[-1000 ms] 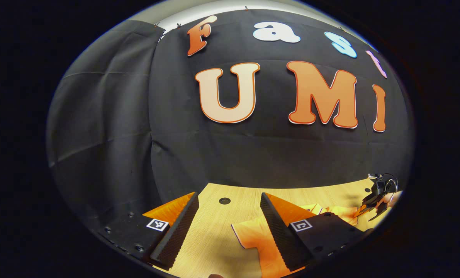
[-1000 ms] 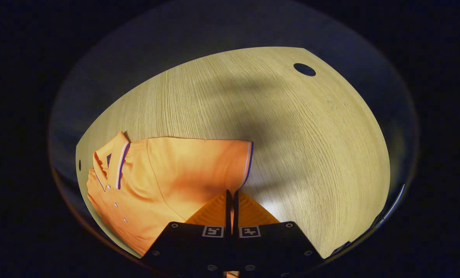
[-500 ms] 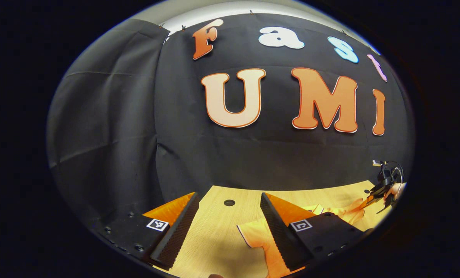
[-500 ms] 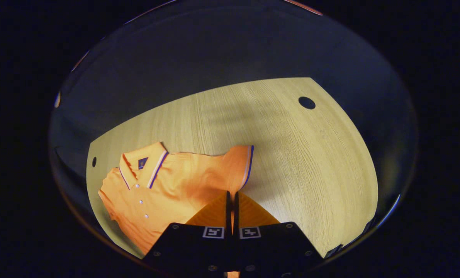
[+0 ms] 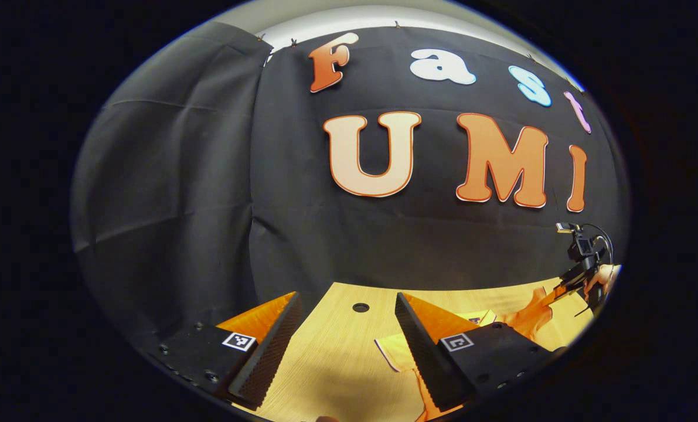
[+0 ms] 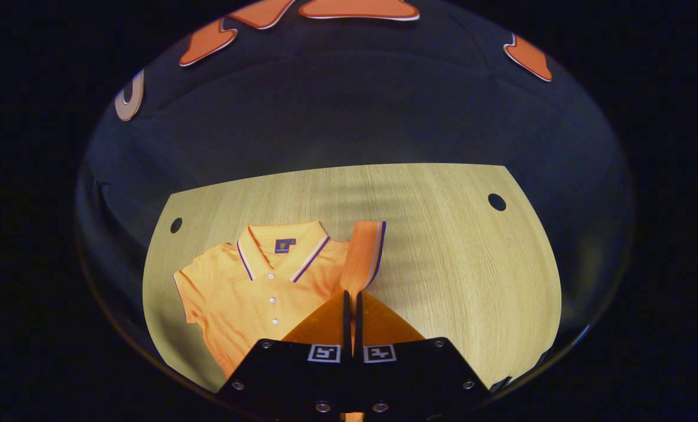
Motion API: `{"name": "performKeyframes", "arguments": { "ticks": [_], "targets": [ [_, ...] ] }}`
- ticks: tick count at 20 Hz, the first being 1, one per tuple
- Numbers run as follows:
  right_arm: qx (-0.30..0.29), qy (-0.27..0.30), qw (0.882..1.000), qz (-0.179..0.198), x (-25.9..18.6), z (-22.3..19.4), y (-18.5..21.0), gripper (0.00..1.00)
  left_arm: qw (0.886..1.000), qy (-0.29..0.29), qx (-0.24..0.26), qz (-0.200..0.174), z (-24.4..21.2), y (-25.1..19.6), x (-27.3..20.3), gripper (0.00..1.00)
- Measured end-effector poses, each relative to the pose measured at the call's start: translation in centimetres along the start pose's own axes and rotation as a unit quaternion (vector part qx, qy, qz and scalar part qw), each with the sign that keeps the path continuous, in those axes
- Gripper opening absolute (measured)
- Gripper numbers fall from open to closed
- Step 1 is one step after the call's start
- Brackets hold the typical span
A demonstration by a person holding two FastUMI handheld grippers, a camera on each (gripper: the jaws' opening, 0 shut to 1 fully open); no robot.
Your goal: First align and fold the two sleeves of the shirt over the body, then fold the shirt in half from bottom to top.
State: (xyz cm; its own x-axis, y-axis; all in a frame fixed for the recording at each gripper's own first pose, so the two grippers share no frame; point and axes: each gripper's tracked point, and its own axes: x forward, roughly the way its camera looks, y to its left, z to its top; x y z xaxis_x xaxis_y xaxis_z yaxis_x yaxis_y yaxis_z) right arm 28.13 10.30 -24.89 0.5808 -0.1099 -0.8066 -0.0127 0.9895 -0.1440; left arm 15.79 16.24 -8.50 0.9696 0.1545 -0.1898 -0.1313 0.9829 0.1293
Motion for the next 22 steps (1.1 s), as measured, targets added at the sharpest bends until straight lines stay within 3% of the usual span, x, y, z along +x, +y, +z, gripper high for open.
{"name": "performKeyframes", "arguments": {
  "ticks": [9, 11, 13, 17, 19, 20, 22],
  "targets": [
    [-0.047, 0.016, 0.998, 0.042, 0.9, -2.4, 8.3, 0.00, 1.000, 0.010, -0.002, 0.019, -1.6, 4.5, -0.4, 0.98],
    [-0.062, 0.020, 0.996, 0.059, 1.8, -3.2, 10.0, 0.07, 1.000, 0.015, 0.001, 0.020, -1.9, 4.9, -0.4, 0.98],
    [-0.069, 0.026, 0.994, 0.084, 2.4, -4.0, 12.1, 0.02, 1.000, 0.019, 0.004, 0.021, -2.3, 5.0, -0.4, 0.98],
    [-0.056, 0.036, 0.989, 0.130, 3.0, -4.9, 15.6, 0.14, 0.999, 0.023, 0.005, 0.022, -2.5, 5.1, 0.2, 0.98],
    [-0.056, 0.032, 0.987, 0.150, 2.7, -4.9, 16.6, 0.28, 0.999, 0.027, 0.007, 0.015, -2.8, 4.4, 0.6, 0.98],
    [-0.058, 0.025, 0.986, 0.154, 2.6, -4.8, 16.9, 0.41, 0.999, 0.029, 0.008, 0.011, -2.8, 3.9, 0.8, 0.98],
    [-0.063, -0.001, 0.988, 0.143, 2.4, -4.0, 16.5, 0.87, 0.999, 0.032, 0.005, 0.002, -2.9, 3.0, 1.3, 0.98]
  ]
}}
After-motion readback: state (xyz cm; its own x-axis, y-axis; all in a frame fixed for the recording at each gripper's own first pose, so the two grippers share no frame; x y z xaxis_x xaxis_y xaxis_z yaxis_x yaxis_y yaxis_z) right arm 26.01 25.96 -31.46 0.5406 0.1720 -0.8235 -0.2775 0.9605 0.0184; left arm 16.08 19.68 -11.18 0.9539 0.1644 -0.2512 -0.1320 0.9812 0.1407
